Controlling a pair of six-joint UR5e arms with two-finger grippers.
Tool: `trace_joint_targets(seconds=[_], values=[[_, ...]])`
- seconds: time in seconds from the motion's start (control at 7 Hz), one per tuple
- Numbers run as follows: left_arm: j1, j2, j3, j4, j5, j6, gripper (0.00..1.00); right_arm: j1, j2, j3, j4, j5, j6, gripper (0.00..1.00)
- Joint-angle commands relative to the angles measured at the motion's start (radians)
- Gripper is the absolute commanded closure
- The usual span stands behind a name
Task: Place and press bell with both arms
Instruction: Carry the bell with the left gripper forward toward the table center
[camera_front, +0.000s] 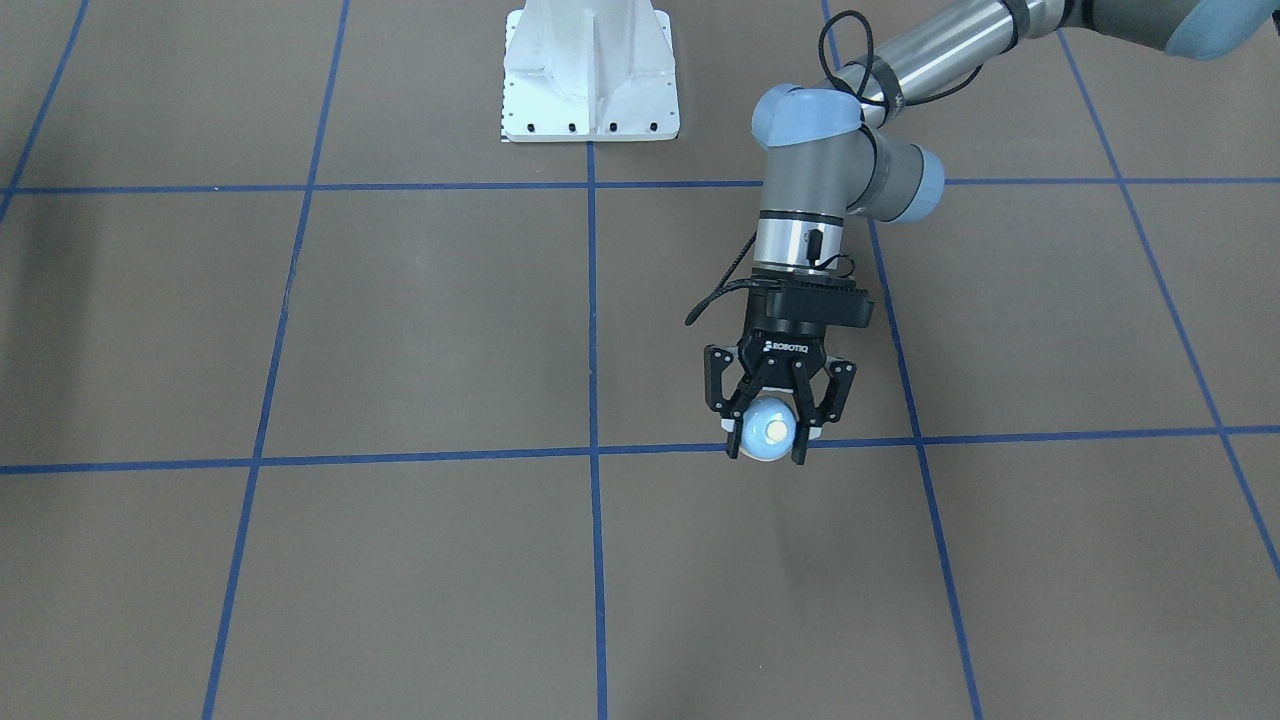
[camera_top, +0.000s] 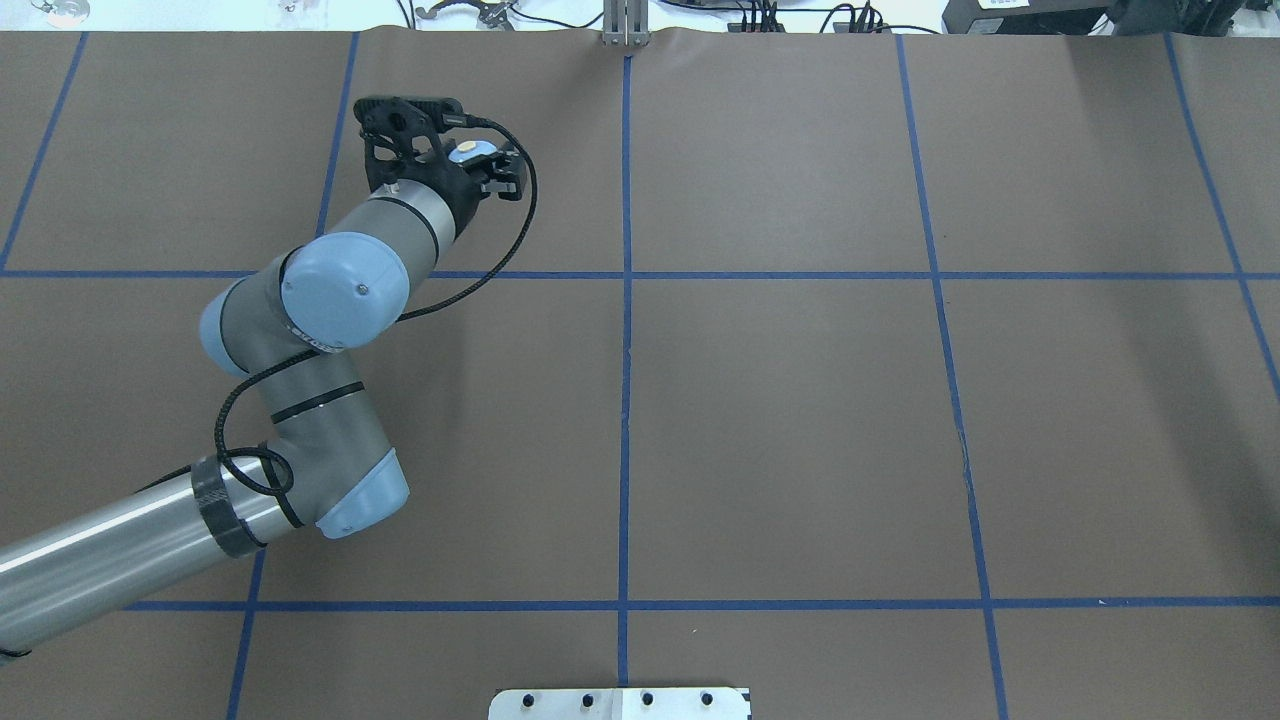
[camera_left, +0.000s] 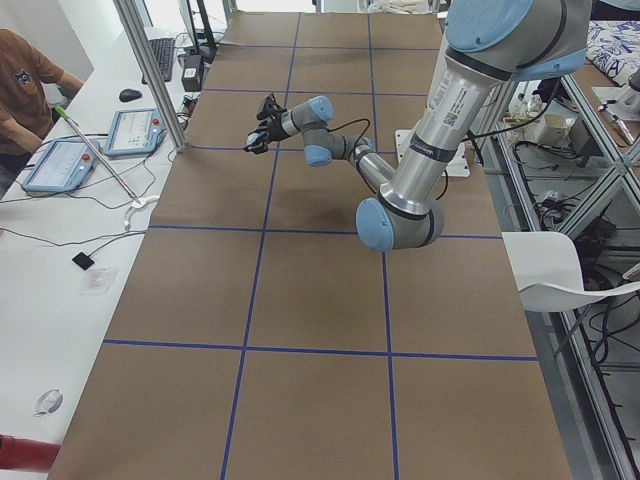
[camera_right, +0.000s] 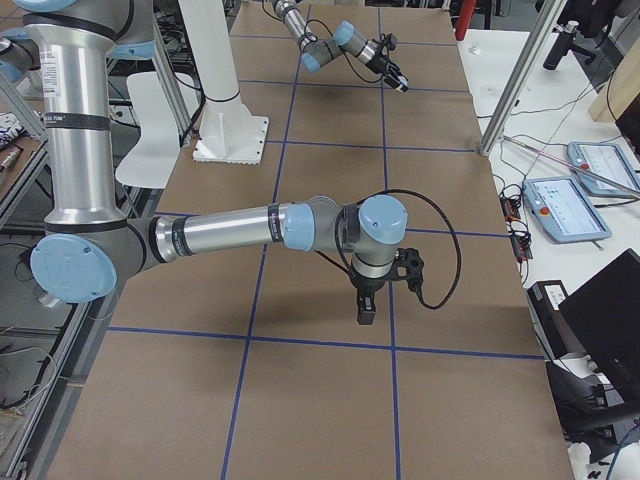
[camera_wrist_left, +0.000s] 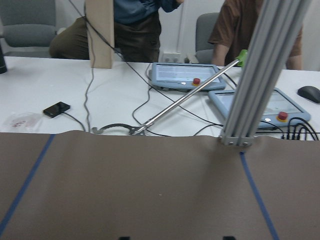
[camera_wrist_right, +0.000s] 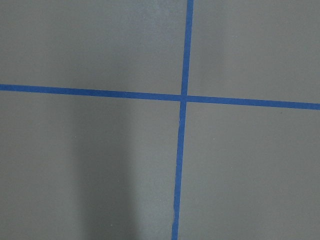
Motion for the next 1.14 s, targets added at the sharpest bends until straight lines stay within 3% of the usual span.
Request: trace_joint_targets(seconds=[0.0, 0.43, 1.0], values=[[0.101, -0.090, 0.108, -0.075, 0.067, 0.025, 1.00, 0.000, -0.001, 0.000, -0.001, 0.023, 0.001, 0.00], [0.143, -0.280, 0.352, -0.118, 0.091, 0.030, 1.00, 0.000, -0.003, -0.006, -0.001, 0.023, 0.001, 0.00], [0.189, -0.292, 0.456, -0.170, 0.122, 0.030, 1.00, 0.000, -0.001, -0.005, -0.001, 0.023, 0.001, 0.00]])
